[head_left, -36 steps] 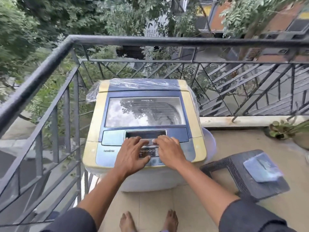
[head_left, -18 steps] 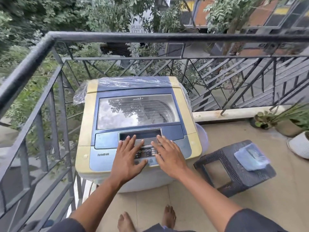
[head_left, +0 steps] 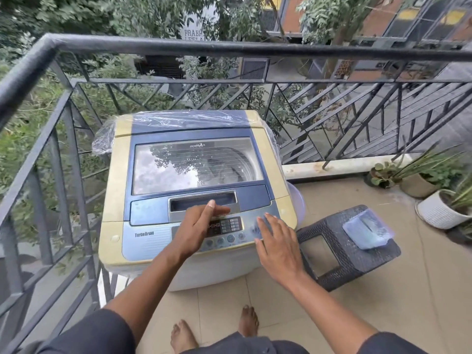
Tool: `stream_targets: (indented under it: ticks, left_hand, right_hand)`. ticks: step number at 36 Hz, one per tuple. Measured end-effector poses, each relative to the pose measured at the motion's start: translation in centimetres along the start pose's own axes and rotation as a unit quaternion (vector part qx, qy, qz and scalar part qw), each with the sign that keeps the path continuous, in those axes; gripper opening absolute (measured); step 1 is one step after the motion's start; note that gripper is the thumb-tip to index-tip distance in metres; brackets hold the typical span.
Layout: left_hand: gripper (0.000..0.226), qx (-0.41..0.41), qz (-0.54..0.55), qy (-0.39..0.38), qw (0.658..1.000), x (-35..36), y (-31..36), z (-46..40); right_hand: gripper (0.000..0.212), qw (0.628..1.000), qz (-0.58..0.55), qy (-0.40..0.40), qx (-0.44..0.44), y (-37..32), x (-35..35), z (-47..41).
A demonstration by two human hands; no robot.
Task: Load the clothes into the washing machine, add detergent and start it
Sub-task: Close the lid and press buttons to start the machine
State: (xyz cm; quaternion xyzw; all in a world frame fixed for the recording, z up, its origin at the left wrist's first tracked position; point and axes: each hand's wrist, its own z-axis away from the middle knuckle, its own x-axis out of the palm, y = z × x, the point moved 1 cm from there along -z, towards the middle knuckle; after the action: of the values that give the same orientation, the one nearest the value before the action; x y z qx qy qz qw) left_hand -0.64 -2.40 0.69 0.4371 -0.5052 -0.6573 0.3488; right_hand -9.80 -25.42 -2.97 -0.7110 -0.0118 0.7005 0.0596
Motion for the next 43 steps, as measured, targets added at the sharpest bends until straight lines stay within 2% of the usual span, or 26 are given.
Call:
stream_targets:
  ticks: [4, 12, 16, 21, 27, 37, 43]
  left_hand:
    - [0.063, -0.013, 0.087, -0.015, 0.996, -0.1, 0.4, -0.7]
    - [0.064, -0.031, 0.114, -0.049, 0.992, -0.3, 0.2, -1.3]
    - [0.069, -0.034, 0.119, -0.063, 0.990, -0.2, 0.1, -1.6]
    - [0.073, -0.030, 0.136, -0.062, 0.988, -0.3, -0.2, -1.6]
    - [0.072, -0.034, 0.138, -0.057, 0.988, -0.1, -0.2, -1.8]
    - [0.072, -0.047, 0.156, -0.022, 0.986, 0.3, -0.4, -1.9]
    - [0.072, -0.054, 0.163, -0.020, 0.985, 0.2, -0.3, -1.8]
  right_hand:
    - [0.056, 1.000, 0.010, 0.024, 0.013, 0.3, 0.0, 0.4]
    - [0.069, 0.999, 0.012, 0.032, 0.013, 0.4, -0.3, 0.9]
    - [0.078, 1.000, 0.013, 0.001, 0.019, 0.4, -0.7, 0.8]
    - [0.081, 0.996, 0.001, -0.084, 0.040, 0.1, -1.1, 1.1]
    - [0.090, 0.991, -0.022, -0.114, 0.071, -0.2, -1.3, 1.6]
    - [0.097, 0.990, -0.033, -0.111, 0.077, -0.4, -0.8, 1.9]
    - [0.097, 0.991, 0.006, -0.109, 0.083, -0.8, -0.8, 1.8]
